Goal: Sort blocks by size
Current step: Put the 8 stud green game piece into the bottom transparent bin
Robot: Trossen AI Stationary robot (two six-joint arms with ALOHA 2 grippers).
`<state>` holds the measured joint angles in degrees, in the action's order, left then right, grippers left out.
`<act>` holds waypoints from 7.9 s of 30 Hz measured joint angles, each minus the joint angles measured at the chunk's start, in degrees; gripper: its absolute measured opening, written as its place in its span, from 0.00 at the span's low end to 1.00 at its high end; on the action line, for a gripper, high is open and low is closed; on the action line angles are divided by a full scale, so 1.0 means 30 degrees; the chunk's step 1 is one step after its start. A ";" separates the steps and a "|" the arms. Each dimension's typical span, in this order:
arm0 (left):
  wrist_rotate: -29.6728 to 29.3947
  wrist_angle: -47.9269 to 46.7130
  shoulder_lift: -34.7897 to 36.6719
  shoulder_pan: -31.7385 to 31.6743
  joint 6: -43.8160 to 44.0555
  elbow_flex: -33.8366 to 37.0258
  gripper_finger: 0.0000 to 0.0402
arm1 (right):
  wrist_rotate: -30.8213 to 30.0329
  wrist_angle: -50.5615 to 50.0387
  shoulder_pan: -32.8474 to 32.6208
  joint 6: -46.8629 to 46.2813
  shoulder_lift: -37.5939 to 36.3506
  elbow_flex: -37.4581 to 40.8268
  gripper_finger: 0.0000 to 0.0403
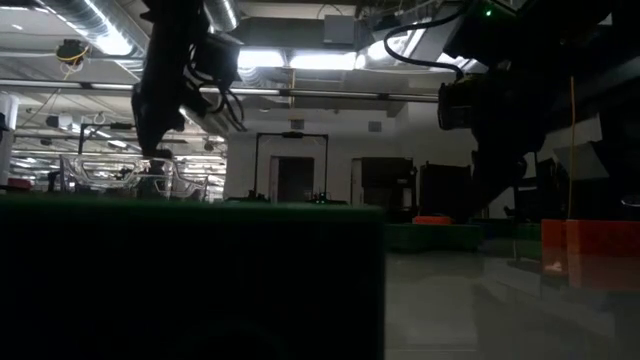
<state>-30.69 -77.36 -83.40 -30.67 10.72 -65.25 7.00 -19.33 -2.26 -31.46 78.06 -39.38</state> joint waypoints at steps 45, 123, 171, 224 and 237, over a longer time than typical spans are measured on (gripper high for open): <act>0.0019 0.0175 0.0000 -0.0047 0.0009 0.0166 0.56 | -0.0980 0.0885 0.0007 -0.0998 0.1868 0.0003 0.40; 0.6305 3.9429 -2.0703 1.4444 -0.0103 -1.5541 0.56 | -0.2131 -0.7286 -1.6757 -1.1028 -0.9413 0.0007 0.03; 0.5869 3.4875 -2.1904 1.5215 -0.0589 -1.6824 0.56 | -0.0982 -0.7446 -1.6742 -1.2901 -0.8677 -0.0007 0.17; 0.5112 3.5741 -2.1908 1.5423 -0.0214 -1.6817 0.56 | -0.4346 -0.8568 -1.6742 -1.3063 -0.8443 0.0000 0.37; 0.5095 2.8996 -2.0212 1.5027 -0.2257 -1.6817 0.56 | -0.3795 -0.7366 -1.6742 -1.3063 -0.8451 0.0000 0.37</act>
<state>-15.40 9.62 -144.03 14.41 3.94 -115.70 -4.39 -41.43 -52.49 -70.65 52.71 -39.38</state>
